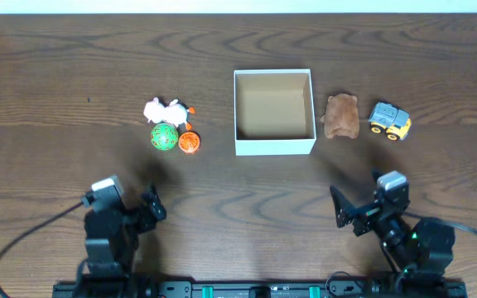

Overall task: Pack container
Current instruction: 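Reach the right gripper to the brown plush bear and grasp it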

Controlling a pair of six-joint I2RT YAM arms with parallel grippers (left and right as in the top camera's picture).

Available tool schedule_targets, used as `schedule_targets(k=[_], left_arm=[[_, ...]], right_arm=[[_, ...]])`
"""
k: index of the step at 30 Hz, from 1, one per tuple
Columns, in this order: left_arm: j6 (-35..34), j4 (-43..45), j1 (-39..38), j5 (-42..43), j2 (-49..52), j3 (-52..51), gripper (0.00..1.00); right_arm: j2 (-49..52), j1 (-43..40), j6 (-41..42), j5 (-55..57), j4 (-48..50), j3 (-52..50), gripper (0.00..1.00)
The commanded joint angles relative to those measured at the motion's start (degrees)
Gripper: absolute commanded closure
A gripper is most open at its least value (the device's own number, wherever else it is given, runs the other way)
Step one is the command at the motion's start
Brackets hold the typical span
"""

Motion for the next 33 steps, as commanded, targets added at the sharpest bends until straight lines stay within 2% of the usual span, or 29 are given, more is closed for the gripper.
schedule_targets(k=[1, 5, 10, 14, 17, 20, 22, 24, 27, 33], left_arm=[[-0.09, -1.36, -0.24, 0.37, 9.7, 9.75, 0.02], [-0.09, -6.49, -0.24, 0.39, 22.58, 21.22, 0.02], [1.77, -13.53, -0.24, 0.37, 37.03, 34.23, 0.02], [3.89, -17.84, -0.24, 0.37, 45.55, 41.27, 0.02], [4.26, -20.0, 0.11, 0.37, 50.49, 44.63, 0.02], [4.26, -20.04, 1.16, 0.37, 53.0, 45.13, 0.02], [4.26, -20.17, 2.36, 0.37, 54.1, 45.13, 0.02], [4.26, -20.74, 3.74, 0.37, 54.86, 45.13, 0.02], [4.44, -21.33, 6.03, 0.37, 55.45, 45.11, 0.02], [4.42, -21.33, 9.03, 0.37, 55.54, 45.11, 0.02]], right_arm=[[10.08, 0.57, 1.16, 3.8, -1.77, 8.61, 0.01], [25.35, 0.57, -2.14, 4.09, -7.89, 20.61, 0.01], [45.03, 0.57, -5.49, 8.92, -20.17, 38.82, 0.01], [58.07, 0.57, -6.71, 9.22, -29.75, 52.39, 0.01], [65.57, 0.57, -5.35, 4.2, -34.25, 59.93, 0.01], [69.88, 0.57, -2.62, -5.14, -34.42, 61.66, 0.01], [71.67, 0.63, -2.51, -6.6, -32.09, 61.66, 0.01], [73.16, 0.98, 0.24, -3.32, -29.73, 61.7, 0.01], [75.6, 2.08, 5.44, 8.76, -26.8, 62.14, 0.01], [82.86, 4.33, 5.99, 21.16, -26.93, 65.05, 0.01]])
